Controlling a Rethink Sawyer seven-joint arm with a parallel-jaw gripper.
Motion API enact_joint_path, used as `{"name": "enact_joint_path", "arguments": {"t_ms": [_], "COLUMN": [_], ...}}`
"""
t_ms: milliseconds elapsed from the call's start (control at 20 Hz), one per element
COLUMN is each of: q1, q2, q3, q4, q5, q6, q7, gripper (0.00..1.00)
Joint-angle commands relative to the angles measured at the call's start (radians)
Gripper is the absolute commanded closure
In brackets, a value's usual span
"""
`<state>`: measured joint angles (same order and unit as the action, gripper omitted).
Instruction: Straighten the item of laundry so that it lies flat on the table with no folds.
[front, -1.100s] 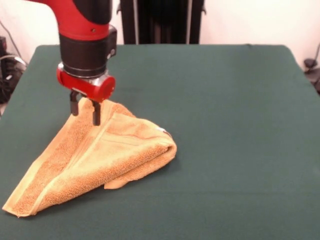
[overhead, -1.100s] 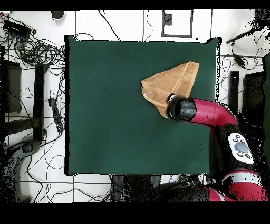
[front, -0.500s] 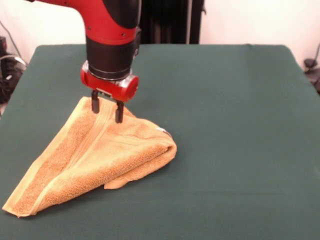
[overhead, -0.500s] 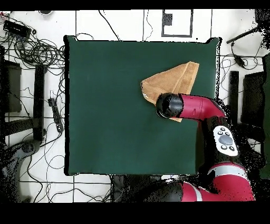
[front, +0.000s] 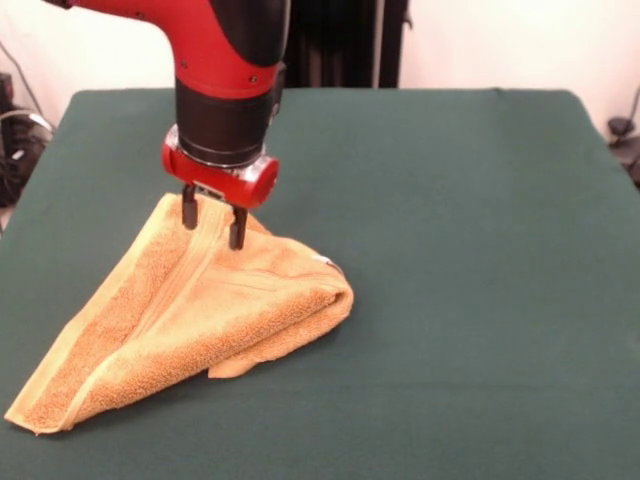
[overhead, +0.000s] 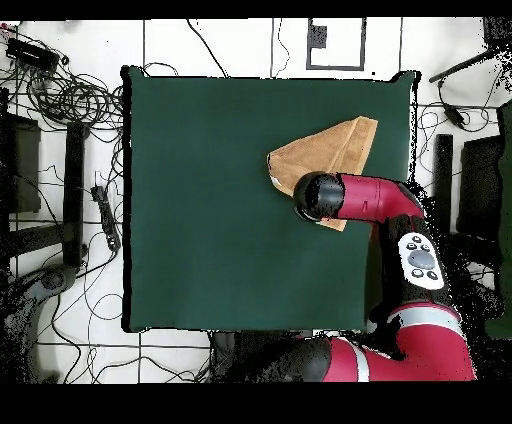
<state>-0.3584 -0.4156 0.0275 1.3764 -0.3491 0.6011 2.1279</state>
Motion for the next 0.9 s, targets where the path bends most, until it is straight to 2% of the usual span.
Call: {"name": "enact_joint_path", "arguments": {"t_ms": [50, 450, 900], "q1": [0.02, 0.001, 0.022], "q2": [0.083, 0.087, 0.116], "q3": [-0.004, -0.015, -0.057], "q4": [-0.025, -0.027, -0.009], "q5": [-0.04, -0.036, -0.034], "q6": [0.09, 0.088, 0.069], "q7": [-0.014, -0.036, 0.029], "gripper": [0.0, 0.0, 0.0]}}
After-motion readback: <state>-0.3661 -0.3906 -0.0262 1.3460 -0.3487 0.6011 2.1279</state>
